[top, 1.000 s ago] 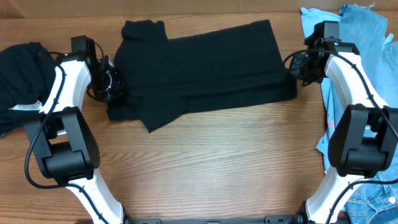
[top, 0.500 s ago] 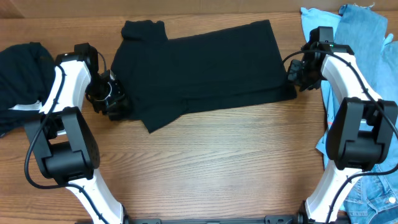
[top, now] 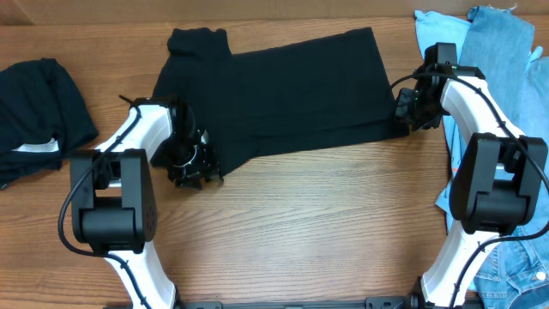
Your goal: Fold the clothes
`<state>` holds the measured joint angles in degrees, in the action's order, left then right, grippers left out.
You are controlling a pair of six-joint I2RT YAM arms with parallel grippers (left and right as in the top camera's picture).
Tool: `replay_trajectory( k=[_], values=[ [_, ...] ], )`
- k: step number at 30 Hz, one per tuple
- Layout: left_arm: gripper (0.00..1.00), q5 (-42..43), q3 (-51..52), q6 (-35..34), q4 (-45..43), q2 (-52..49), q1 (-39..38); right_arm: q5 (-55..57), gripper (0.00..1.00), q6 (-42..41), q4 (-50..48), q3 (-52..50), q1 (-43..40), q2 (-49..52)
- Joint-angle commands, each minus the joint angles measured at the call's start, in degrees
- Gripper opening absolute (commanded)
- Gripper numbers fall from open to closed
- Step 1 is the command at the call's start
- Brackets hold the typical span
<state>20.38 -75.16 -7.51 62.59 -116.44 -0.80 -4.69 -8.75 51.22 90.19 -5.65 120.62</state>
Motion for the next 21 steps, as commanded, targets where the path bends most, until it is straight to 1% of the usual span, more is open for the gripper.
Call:
replay_trajectory(
  k=[1,3,4,5,7,8,9,12,13,16,17,18,19,20,21],
  values=[
    [0.56,0.0,0.9,0.7,-3.9,0.2,-0.5,-0.5,0.38,0.2,-0.2,-0.3,-0.4,0.1],
    [0.55,0.0,0.6,0.7,-4.8,0.2,-0.5,-0.5,0.38,0.2,-0.2,-0.3,-0.4,0.1],
    [0.49,0.0,0.6,0.7,-5.1,0.2,-0.5,-0.5,0.38,0.2,-0.2,-0.3,-0.4,0.1],
    [0.29,0.1,0.6,1.2,-5.0,0.2,-0.5,-0.5,0.38,0.2,-0.2,-0.3,-0.4,0.1],
    [0.07,0.2,0.6,1.3,-3.9,0.2,-0.7,-0.5,0.38,0.2,-0.1,-0.3,-0.4,0.1],
    [0.04,0.2,0.6,1.4,-3.3,0.2,-0.7,-0.5,0.38,0.2,-0.1,-0.3,-0.4,0.1],
    [0.04,0.3,0.6,1.8,-2.0,0.3,-0.7,-0.5,0.38,0.2,-0.1,-0.3,-0.4,0.1],
    [0.04,4.9,0.1,7.8,2.0,3.2,-0.7,-0.5,0.38,0.2,-0.1,-0.3,-0.4,0.1],
    [0.04,6.4,-0.3,8.9,2.1,5.0,-0.7,-0.5,0.38,0.2,-0.1,-0.3,-0.4,0.1],
    [0.04,6.6,-2.5,8.8,-0.9,10.5,-0.7,-0.5,0.38,0.2,-0.1,-0.3,-0.4,0.1],
    [0.06,6.1,-3.0,8.4,-3.0,12.0,-0.7,-0.5,0.38,0.2,-0.1,-0.3,-0.4,0.1],
    [0.08,4.5,-3.5,6.3,-6.0,13.5,-0.6,-0.5,0.38,0.2,-0.1,-0.3,-0.4,0.1],
    [0.16,2.8,-3.7,3.6,-8.8,14.0,-0.6,-0.5,0.38,0.2,0.0,-0.3,-0.4,0.1],
    [0.18,1.7,-3.7,1.9,-11.0,14.1,-0.6,-0.5,0.38,0.2,0.1,-0.3,-0.4,0.1],
    [0.18,0.9,-3.7,0.1,-14.6,13.9,-0.6,-0.5,0.38,0.2,0.1,-0.3,-0.4,0.1]
  ],
)
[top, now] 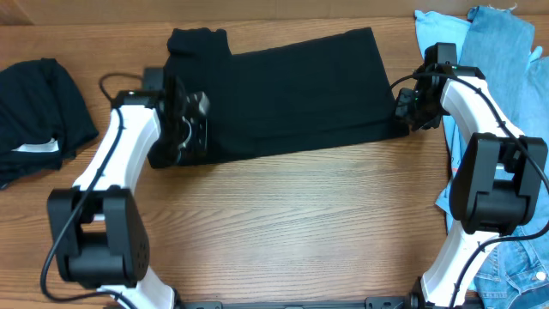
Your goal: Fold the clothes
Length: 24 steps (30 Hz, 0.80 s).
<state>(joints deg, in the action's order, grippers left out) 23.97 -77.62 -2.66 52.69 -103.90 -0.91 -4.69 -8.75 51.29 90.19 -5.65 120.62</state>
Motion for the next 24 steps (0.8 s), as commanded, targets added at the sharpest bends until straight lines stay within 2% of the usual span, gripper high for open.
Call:
replay_trajectory(
  k=[1,5,9,11,13,14,17,19,21,22,23,24],
  values=[
    [0.2,-3.2,-1.2,-6.8,-7.4,1.1,-0.5,-0.5,0.38,0.2,0.0,-0.3,-0.4,0.1],
    [0.34,-3.8,-1.2,-11.2,-15.9,0.3,-0.5,-0.5,0.38,0.2,0.0,-0.3,-0.4,0.1],
    [0.33,-7.9,-1.2,-15.1,-19.2,0.0,-0.6,-0.5,0.38,0.2,0.0,-0.3,-0.4,0.1],
    [0.37,-4.5,-1.2,-15.8,-17.7,0.0,-0.6,-0.5,0.38,0.2,0.0,-0.3,-0.4,0.1],
    [0.45,-2.4,-1.2,-15.8,-10.5,0.0,-0.6,-0.5,0.38,0.2,0.0,-0.3,-0.4,0.1],
    [0.47,-2.8,-1.2,-15.8,-7.2,0.0,-0.6,-0.5,0.38,0.2,0.0,-0.3,-0.4,0.1],
    [0.41,-3.9,-0.3,-17.1,-1.5,0.0,-1.0,-0.5,0.38,0.2,0.0,-0.3,-0.4,0.1],
    [0.38,-7.0,1.2,-23.1,0.4,0.0,-1.4,-0.5,0.38,0.2,0.1,-0.3,-0.4,0.1],
    [0.3,-8.0,2.9,-25.6,-1.3,0.0,-1.4,-0.5,0.38,0.2,0.2,-0.3,-0.4,0.1],
    [0.2,-8.7,3.8,-27.2,-2.3,0.0,-1.4,-0.5,0.38,0.2,0.2,-0.3,-0.4,0.1],
    [0.16,-9.9,4.5,-28.7,-3.1,0.0,-1.4,-0.5,0.38,0.2,0.2,-0.3,-0.4,0.1],
    [0.16,-10.4,5.3,-29.4,-4.2,0.0,-1.5,-0.5,0.38,0.2,0.2,-0.3,-0.4,0.1]
  ],
)
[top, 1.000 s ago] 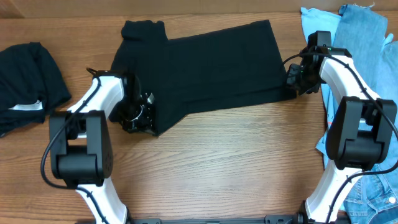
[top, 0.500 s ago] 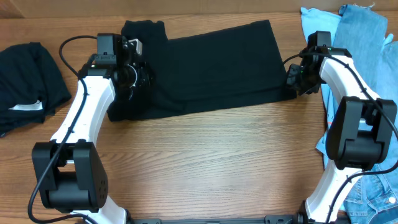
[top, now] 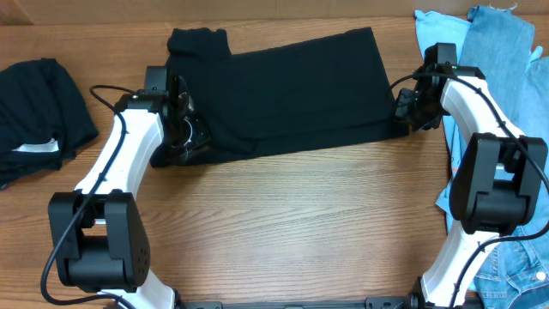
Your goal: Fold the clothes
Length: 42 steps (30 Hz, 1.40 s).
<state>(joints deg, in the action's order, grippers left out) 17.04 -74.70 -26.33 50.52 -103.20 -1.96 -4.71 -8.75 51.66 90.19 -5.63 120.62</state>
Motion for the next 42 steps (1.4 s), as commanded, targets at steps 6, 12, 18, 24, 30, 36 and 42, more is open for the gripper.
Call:
replay_trajectory(
  k=[6,12,18,24,30,36,42],
  values=[
    [0.47,-3.5,5.6,-9.1,-9.6,-0.7,-1.9,-0.5,0.38,0.2,-0.1,-0.3,-0.5,0.1],
    [0.47,-3.3,5.6,-14.8,-13.4,-4.4,-4.3,-0.5,0.38,0.2,-0.1,-0.3,-0.5,0.1],
    [0.43,0.4,5.6,-15.0,-14.8,-7.4,-4.4,-0.5,0.39,0.2,-0.2,-0.3,-0.5,0.1],
    [0.31,0.3,5.6,-13.9,-18.1,-7.4,-4.4,-0.5,0.39,0.2,0.0,-0.3,-0.5,0.1],
    [0.09,0.3,5.6,-13.2,-19.4,-7.4,-4.5,-0.5,0.39,0.2,0.0,-0.3,-0.5,0.1],
    [0.04,12.1,3.6,-8.5,-19.6,-7.0,-4.4,-0.5,0.39,0.2,0.0,-0.3,-0.5,0.1],
    [0.04,17.9,-4.1,-8.1,-24.7,-6.4,-4.1,-0.5,0.39,0.2,0.0,-0.3,-0.5,0.1]
  ],
)
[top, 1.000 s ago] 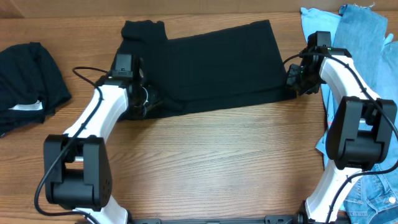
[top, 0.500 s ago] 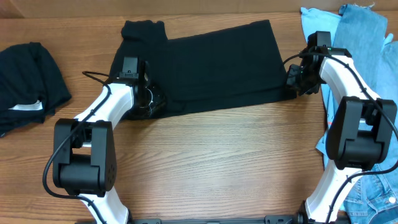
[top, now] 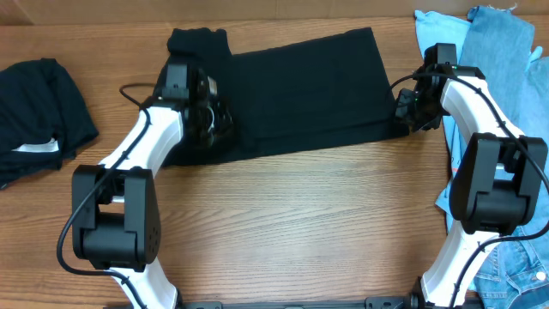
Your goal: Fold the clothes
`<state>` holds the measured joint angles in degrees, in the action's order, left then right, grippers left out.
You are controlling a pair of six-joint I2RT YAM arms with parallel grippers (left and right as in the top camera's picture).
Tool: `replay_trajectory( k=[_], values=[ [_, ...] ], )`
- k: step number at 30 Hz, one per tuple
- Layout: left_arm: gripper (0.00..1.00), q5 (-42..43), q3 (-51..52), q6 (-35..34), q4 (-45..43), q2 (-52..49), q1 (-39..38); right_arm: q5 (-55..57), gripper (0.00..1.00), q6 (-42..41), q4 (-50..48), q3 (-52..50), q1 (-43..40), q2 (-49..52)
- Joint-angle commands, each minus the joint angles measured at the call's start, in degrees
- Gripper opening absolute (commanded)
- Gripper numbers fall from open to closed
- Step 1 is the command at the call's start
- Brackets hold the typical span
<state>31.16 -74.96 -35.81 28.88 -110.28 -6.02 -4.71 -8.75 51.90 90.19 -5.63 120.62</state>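
Observation:
A black garment lies spread across the far middle of the table. Its small upper-left part sticks out toward the back. My left gripper sits over the garment's left portion, black against black cloth, and appears shut on a fold of it. My right gripper is at the garment's lower right corner, shut on the edge there. The overhead is the only view I have.
A second dark garment lies bunched at the far left. Light blue and denim clothes are piled along the right edge, behind and beside the right arm. Bare wood fills the near half of the table.
My left gripper has moved right and slightly back, from the garment's left edge to a spot further in over the cloth. The right gripper and the right corner have not moved.
At first my left gripper was at the garment's lower left corner, which reached toward the near side. Then it was further back with that corner drawn in and the lower edge straighter. It stayed near the left edge, and now sits further right over the garment. The right gripper held its corner throughout.

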Motion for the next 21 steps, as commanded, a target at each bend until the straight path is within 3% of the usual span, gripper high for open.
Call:
replay_trajectory(
  k=[1,4,6,9,14,16,18,19,21],
  values=[
    [0.04,3.3,-4.0,0.0,-5.9,0.7,0.0,-0.5,0.39,0.2,-0.2,-0.3,-0.5,0.1],
    [0.07,-4.1,-4.0,-4.9,-11.7,0.7,-0.1,-0.5,0.39,0.2,-0.2,-0.3,-0.5,0.1],
    [0.41,-8.8,-4.0,-5.5,-12.5,0.7,-0.4,-0.5,0.39,0.2,-0.2,-0.3,-0.5,0.1],
    [0.6,-9.2,-4.0,-4.4,-12.5,0.7,-0.4,-0.5,0.39,0.2,-0.3,-0.3,-0.5,0.1],
    [0.52,-8.9,-4.0,-4.3,-9.8,0.7,-0.4,-0.5,0.39,0.2,-0.2,-0.3,-0.5,0.1],
    [0.51,-9.2,-4.0,-1.1,-3.9,0.7,-0.4,-0.5,0.39,0.2,-0.2,-0.3,-0.5,0.1],
    [0.52,-15.9,-4.0,1.6,7.5,0.7,-0.4,-0.5,0.39,0.2,-0.2,-0.3,-0.5,0.1],
    [0.52,-19.3,-4.0,1.6,11.8,0.7,-0.4,-0.5,0.4,0.2,-0.4,-0.3,-0.5,0.1],
    [0.53,-22.7,-4.0,2.5,17.1,0.7,-0.3,-0.5,0.54,0.2,-1.2,-0.2,-0.5,0.1]
  ],
)
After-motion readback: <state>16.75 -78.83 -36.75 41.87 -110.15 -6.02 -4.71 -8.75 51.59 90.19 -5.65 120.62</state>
